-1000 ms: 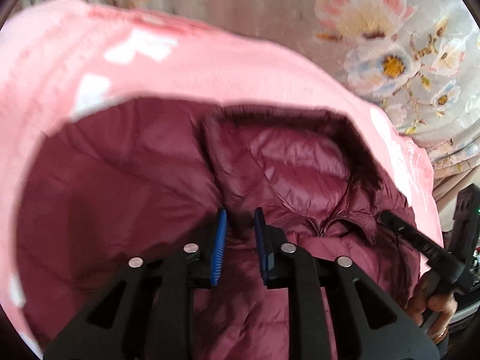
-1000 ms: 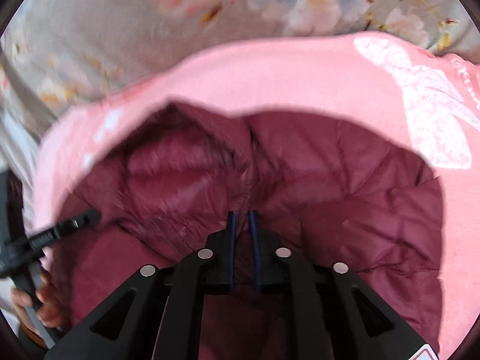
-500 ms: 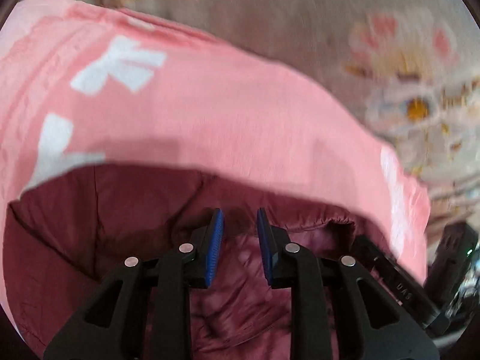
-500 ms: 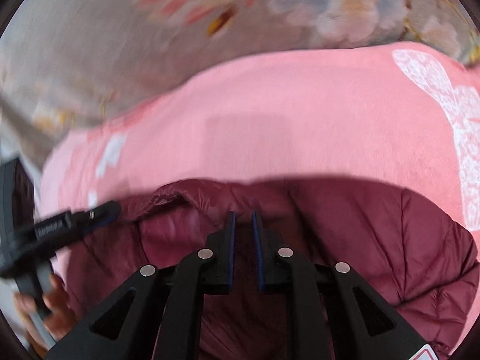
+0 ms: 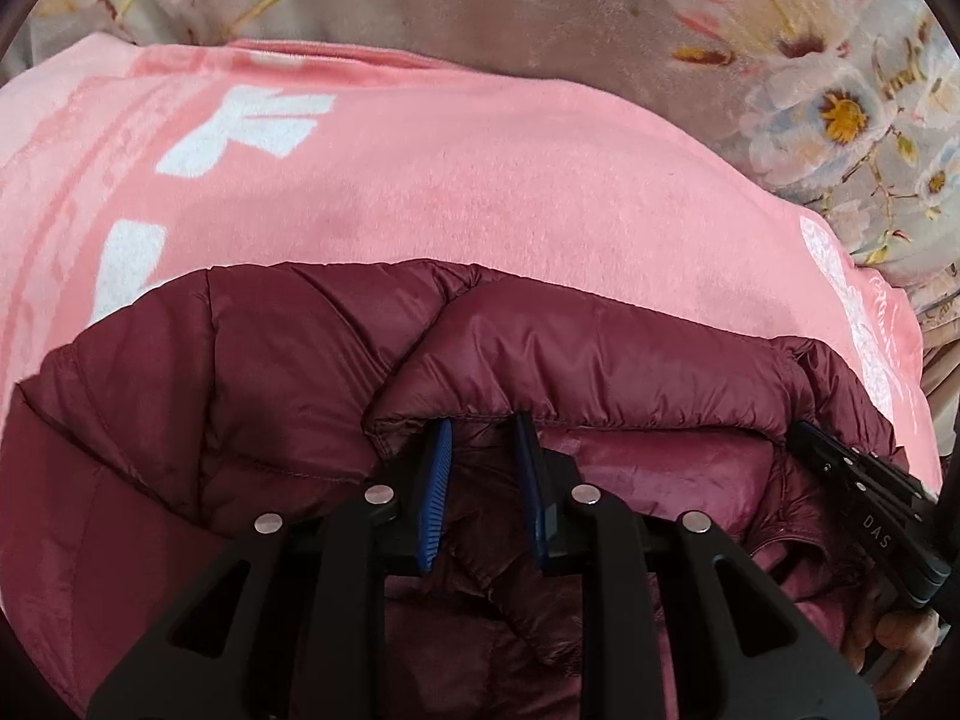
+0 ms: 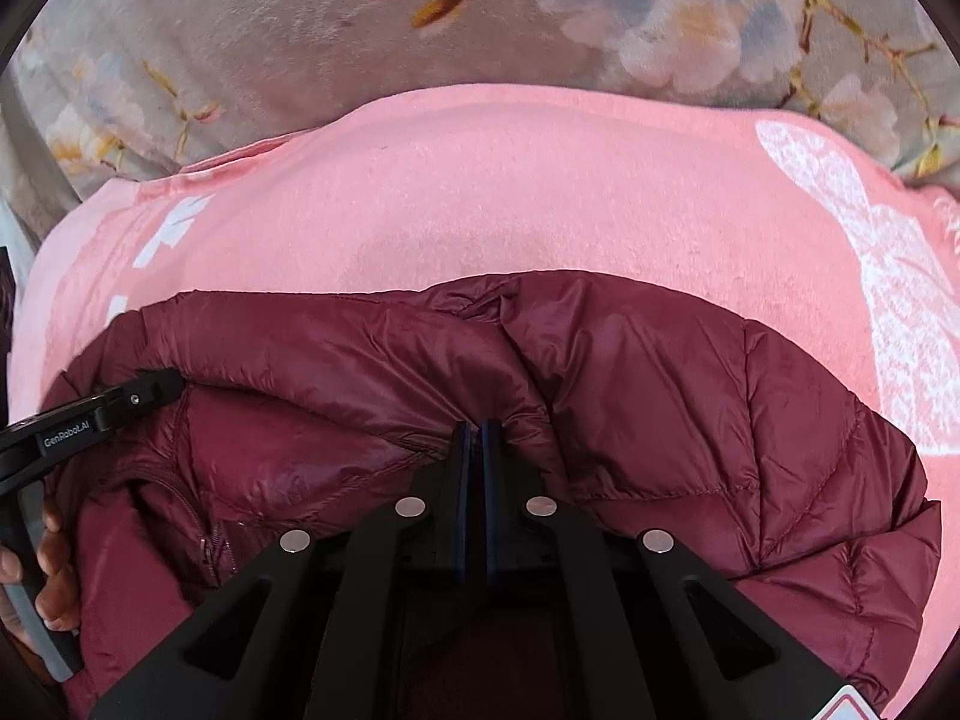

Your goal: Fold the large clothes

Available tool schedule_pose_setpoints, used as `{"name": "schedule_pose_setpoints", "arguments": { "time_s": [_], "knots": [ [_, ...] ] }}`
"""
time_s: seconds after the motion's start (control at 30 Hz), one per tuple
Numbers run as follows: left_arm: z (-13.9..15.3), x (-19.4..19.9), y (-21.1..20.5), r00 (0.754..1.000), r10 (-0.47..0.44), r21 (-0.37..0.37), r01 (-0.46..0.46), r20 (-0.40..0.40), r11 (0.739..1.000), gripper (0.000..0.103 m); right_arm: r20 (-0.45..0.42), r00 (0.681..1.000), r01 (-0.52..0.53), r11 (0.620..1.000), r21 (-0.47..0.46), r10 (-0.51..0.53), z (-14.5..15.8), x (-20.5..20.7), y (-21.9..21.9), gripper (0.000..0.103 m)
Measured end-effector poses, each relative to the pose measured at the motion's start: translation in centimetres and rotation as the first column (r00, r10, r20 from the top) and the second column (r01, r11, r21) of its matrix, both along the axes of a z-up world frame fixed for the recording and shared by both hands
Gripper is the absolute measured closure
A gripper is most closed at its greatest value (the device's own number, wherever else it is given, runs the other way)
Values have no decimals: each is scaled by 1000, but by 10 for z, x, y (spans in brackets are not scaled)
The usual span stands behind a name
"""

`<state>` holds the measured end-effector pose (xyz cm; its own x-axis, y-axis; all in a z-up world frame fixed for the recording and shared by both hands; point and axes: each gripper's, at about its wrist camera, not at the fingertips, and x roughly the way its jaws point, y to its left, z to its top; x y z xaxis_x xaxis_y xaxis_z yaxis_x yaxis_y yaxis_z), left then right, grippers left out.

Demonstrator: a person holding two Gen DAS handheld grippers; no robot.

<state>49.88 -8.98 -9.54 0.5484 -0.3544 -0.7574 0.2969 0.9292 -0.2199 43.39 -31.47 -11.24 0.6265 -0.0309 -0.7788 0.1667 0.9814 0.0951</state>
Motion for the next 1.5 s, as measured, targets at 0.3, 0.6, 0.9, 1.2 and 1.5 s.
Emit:
{"name": "schedule_pose_setpoints", "arguments": {
  "time_s": [0.3,0.6,0.9,1.2,1.5],
  "knots": [
    [-2,-8,-8,997,4,58,-8,73,998,81,9,1000,1,999,-47,-1,0,0,4,102],
    [-1,-10,-15,995,-3,108,-7,96,994,81,13,1000,2,1000,-7,-1,0,0,1,102],
    [1,-11,-16,995,-4,124,-8,102,992,81,11,1000,0,1000,-9,0,0,0,1,102],
    [2,-8,-16,995,-4,119,-8,100,993,79,31,999,3,989,146,-8,-2,-1,-18,102],
    [42,-109,53,993,-7,79,-3,119,997,46,137,980,116,969,219,-148,69,-173,-37,55]
  ]
}}
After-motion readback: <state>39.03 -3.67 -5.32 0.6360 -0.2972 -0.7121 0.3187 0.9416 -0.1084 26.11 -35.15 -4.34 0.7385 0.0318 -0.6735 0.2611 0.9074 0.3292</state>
